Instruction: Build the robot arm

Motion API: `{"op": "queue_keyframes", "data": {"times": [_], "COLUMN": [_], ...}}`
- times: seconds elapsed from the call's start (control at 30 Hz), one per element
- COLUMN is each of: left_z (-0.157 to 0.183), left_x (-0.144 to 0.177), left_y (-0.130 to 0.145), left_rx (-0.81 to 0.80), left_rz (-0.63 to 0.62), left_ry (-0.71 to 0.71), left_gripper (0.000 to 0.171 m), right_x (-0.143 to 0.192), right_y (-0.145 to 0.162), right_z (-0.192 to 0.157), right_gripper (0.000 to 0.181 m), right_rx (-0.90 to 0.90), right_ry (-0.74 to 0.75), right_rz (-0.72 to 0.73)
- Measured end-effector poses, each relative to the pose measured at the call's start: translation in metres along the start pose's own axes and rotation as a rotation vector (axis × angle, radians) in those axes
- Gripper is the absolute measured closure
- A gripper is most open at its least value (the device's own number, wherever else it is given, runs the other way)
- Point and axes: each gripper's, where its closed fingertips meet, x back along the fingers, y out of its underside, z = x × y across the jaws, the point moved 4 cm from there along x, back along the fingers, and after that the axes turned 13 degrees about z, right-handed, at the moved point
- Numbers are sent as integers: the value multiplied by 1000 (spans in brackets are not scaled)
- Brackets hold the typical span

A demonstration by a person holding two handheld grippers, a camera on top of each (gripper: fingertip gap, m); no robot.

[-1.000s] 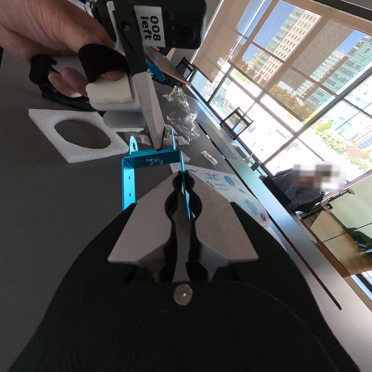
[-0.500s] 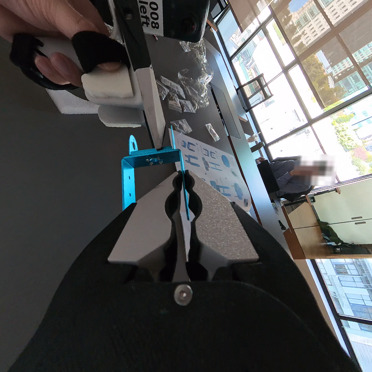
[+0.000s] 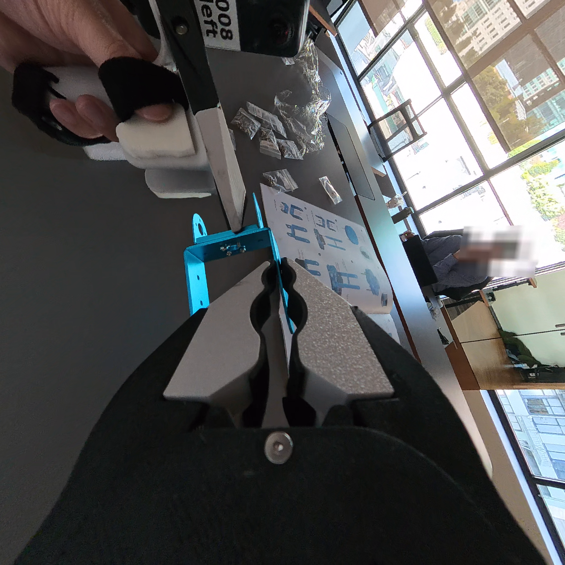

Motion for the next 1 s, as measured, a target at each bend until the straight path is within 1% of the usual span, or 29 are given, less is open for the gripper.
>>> {"op": "queue_keyframes", "data": {"times": [0.1, 0.23, 0.3, 0.43, 0.7, 0.87, 1.0], "left_z": [-2, -8, -10, -14, -5, 0, 3], "left_x": [-3, -9, -12, -15, -10, -5, 2], "left_y": [2, 4, 4, 7, 7, 3, 0], "left_rx": [28, -44, -56, 7, 33, 91, 161], "left_rz": [-13, -28, -26, 6, 59, 135, 208], "left_ry": [12, -30, -42, -40, 55, 118, 191], "left_gripper": [171, 171, 169, 170, 171, 171, 171], "right_x": [1, 1, 2, 2, 1, -6, -12], "right_y": [3, 8, 9, 13, 10, 1, -9], "right_z": [0, 2, 3, 3, 5, 9, 10], "right_gripper": [179, 179, 178, 178, 175, 169, 165], "right_rx": [-2, 16, 21, 29, 44, 127, 153], "right_ry": [-5, 2, 9, 7, -46, -61, -63], "right_rz": [-6, -34, -38, -51, -5, 15, 41]}}
